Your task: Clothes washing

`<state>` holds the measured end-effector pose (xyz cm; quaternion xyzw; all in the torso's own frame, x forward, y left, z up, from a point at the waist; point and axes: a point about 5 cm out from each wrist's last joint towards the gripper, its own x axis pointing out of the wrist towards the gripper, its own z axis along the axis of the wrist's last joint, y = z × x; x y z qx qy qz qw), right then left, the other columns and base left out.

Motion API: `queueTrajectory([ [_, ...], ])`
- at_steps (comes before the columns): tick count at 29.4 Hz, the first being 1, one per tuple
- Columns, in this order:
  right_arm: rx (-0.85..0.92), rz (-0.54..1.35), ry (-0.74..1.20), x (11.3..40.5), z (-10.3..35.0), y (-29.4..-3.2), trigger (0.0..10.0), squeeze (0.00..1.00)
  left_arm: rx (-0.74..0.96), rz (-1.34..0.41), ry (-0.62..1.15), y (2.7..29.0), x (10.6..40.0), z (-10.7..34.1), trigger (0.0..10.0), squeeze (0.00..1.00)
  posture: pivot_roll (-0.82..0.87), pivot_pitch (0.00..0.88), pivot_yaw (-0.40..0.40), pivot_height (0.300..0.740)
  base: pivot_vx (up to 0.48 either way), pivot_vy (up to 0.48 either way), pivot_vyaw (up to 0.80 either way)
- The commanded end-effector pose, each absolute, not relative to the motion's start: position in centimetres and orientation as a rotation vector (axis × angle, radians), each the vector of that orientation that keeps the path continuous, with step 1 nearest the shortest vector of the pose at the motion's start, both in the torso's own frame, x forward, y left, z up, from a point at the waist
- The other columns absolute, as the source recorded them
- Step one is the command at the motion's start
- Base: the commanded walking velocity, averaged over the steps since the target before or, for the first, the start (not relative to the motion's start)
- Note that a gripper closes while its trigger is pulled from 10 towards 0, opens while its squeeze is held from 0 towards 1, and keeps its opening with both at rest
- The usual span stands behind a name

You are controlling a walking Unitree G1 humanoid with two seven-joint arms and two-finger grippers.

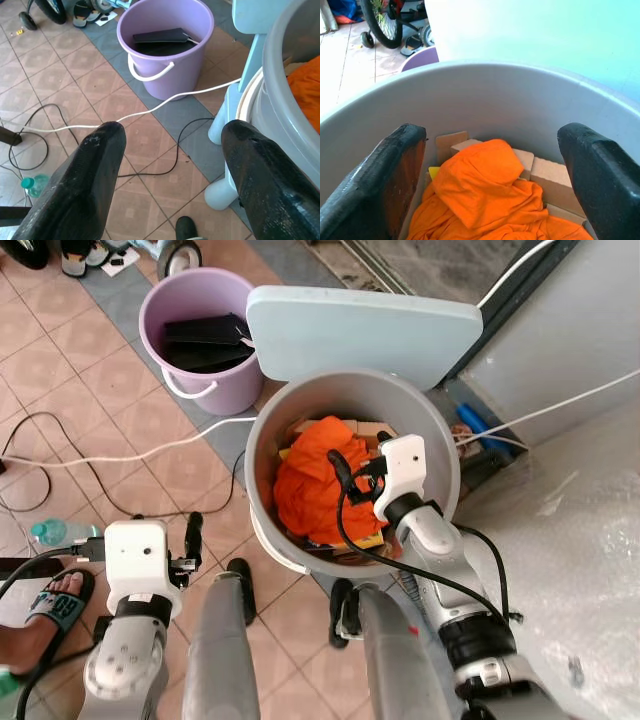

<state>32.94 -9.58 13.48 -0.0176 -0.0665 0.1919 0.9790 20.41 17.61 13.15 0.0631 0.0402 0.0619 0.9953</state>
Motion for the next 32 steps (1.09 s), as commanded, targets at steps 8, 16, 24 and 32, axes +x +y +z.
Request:
queueTrajectory([
  [8, -0.004, 0.325, -0.233, 31.7, 15.0, -10.5, 10.0, 0.00, 0.134, 0.117, 0.067, 17.5, 22.6, 11.8, 10.0, 0.00, 0.05, 0.246, -0.022, 0.645, 0.000, 0.000, 0.00],
  [16, -0.031, 0.321, -0.238, 32.0, 14.9, -10.6, 10.0, 0.00, 0.130, 0.109, 0.007, 17.0, 25.1, 12.4, 10.0, 0.00, 0.03, 0.194, -0.011, 0.611, 0.000, 0.000, 0.00],
  [24, -0.053, 0.303, -0.263, 32.7, 16.0, -11.6, 10.0, 0.00, 0.119, 0.129, -0.040, 17.1, 26.0, 12.8, 10.0, 0.00, 0.02, 0.183, -0.009, 0.611, 0.000, 0.000, 0.00],
  [32, -0.054, 0.321, -0.279, 33.0, 16.4, -11.0, 10.0, 0.00, 0.112, 0.133, -0.057, 17.2, 26.0, 12.7, 10.0, 0.00, 0.03, 0.186, -0.016, 0.611, 0.033, 0.000, 0.00],
])
